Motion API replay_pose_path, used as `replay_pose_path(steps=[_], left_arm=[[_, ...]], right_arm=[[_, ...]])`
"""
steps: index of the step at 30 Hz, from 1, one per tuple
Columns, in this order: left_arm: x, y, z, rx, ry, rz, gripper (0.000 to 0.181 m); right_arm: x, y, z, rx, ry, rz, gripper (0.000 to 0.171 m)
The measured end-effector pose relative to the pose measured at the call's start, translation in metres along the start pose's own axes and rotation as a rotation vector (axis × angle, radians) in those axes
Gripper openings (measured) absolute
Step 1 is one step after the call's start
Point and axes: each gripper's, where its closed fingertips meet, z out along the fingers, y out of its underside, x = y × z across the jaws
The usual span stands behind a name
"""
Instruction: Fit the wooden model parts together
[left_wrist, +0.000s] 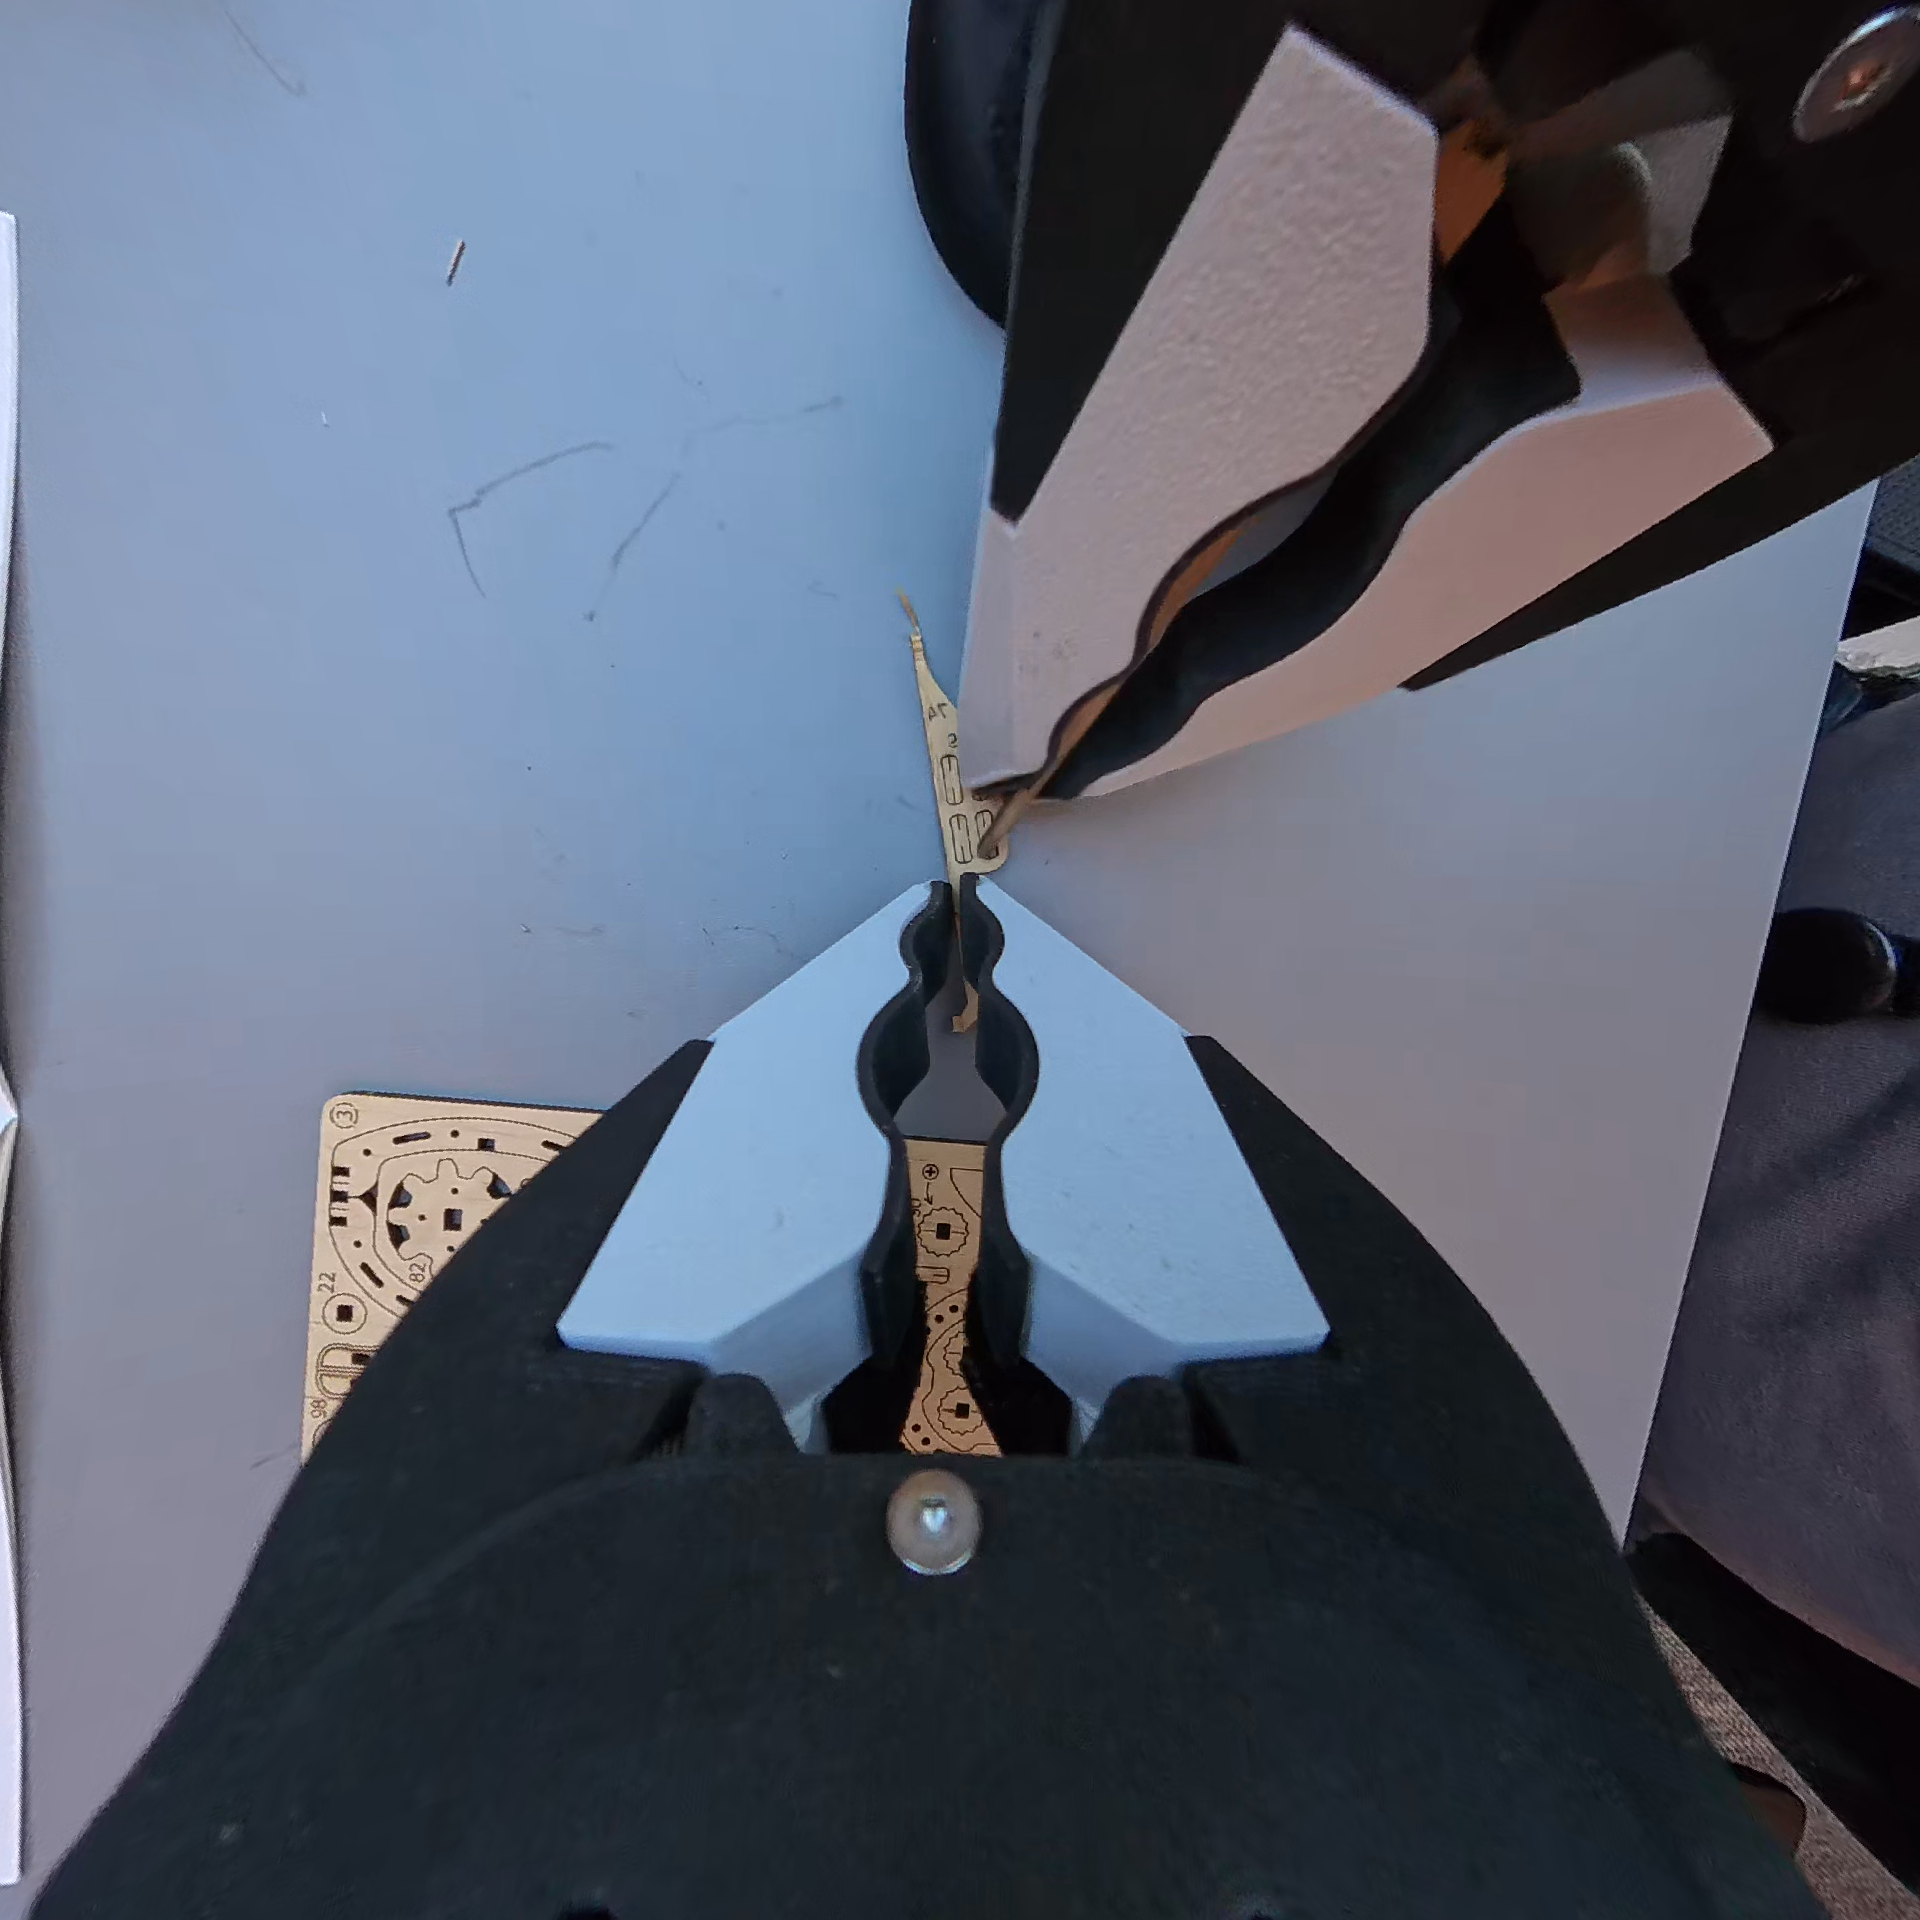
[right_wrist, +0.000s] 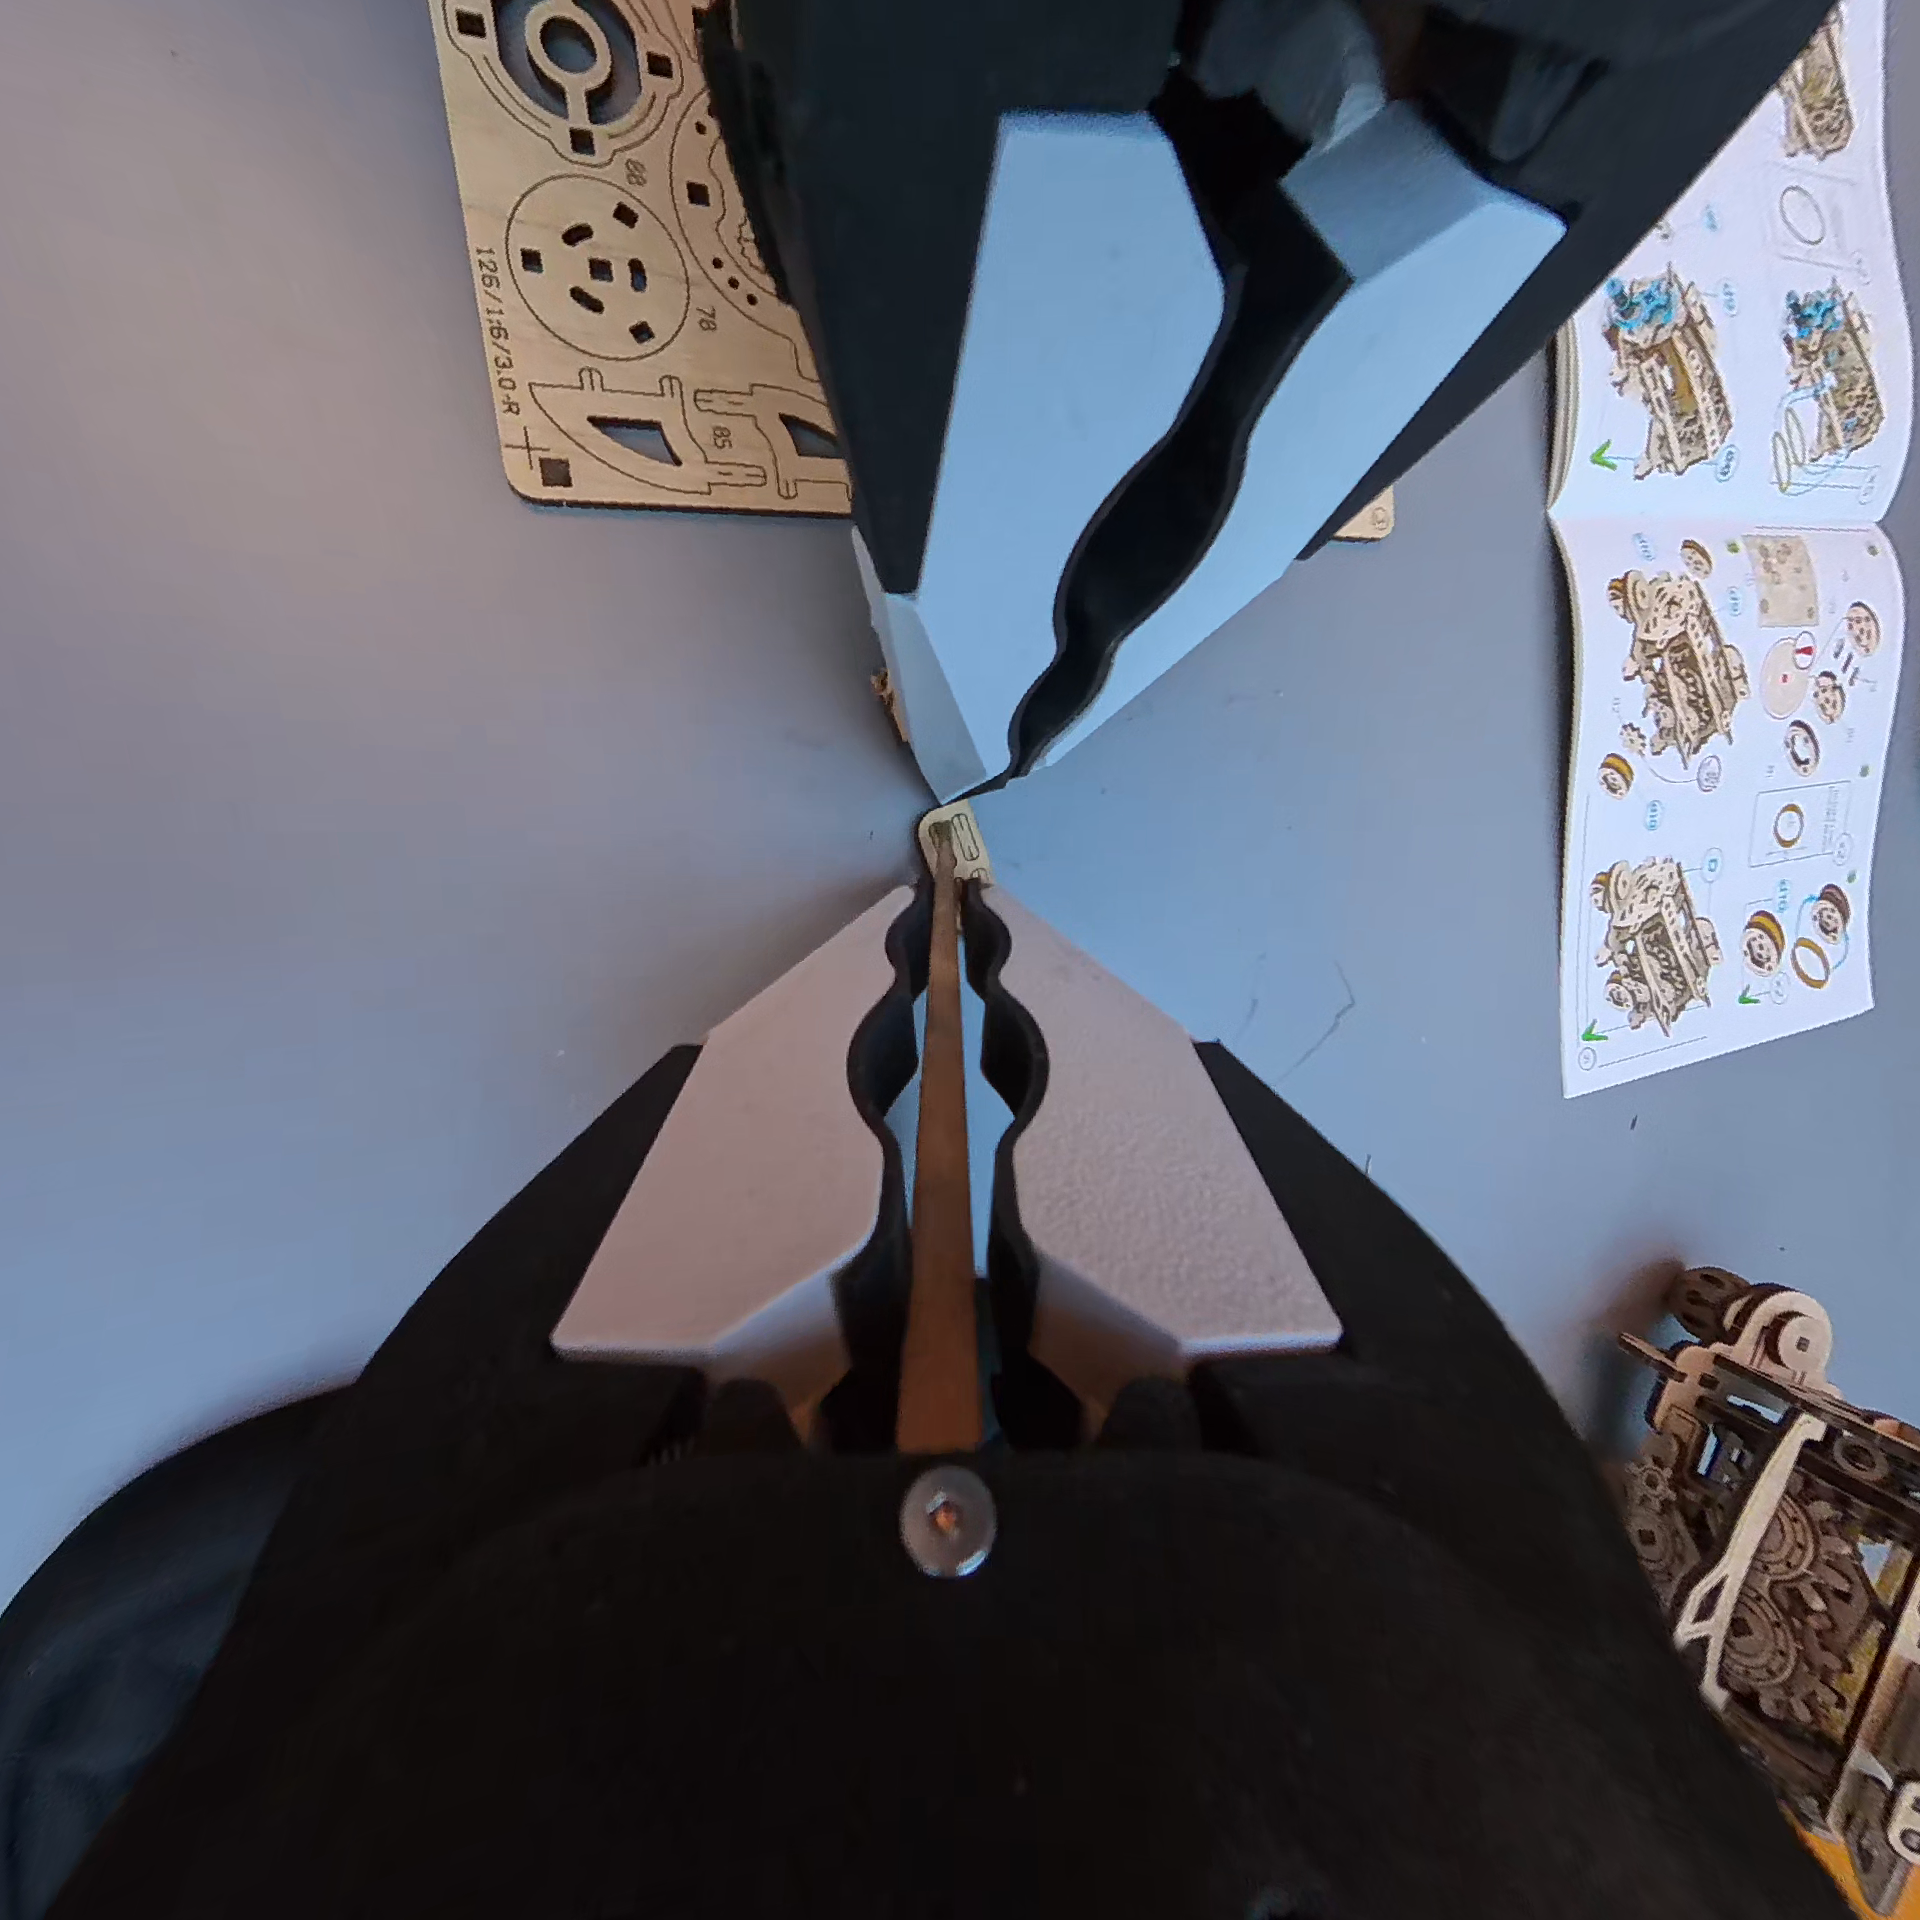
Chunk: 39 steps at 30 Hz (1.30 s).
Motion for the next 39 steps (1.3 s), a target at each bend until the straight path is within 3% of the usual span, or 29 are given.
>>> replay_pose_path(steps=[1,25,39], left_arm=[[0.0,0.0,0.0,0.001,-0.002,0.001,0.0],[0.0058,-0.0003,0.0002,0.037,0.05,-0.01,0.0],[0.0082,-0.0008,-0.0007,0.055,0.082,-0.032,0.0]], right_arm=[[-0.0004,-0.0002,-0.0006,0.002,-0.004,-0.001,0.003],[-0.0012,0.0036,-0.0059,-0.282,-0.032,-0.346,0.002],[-0.0048,0.0025,-0.0063,-0.431,-0.158,-0.427,0.002]])
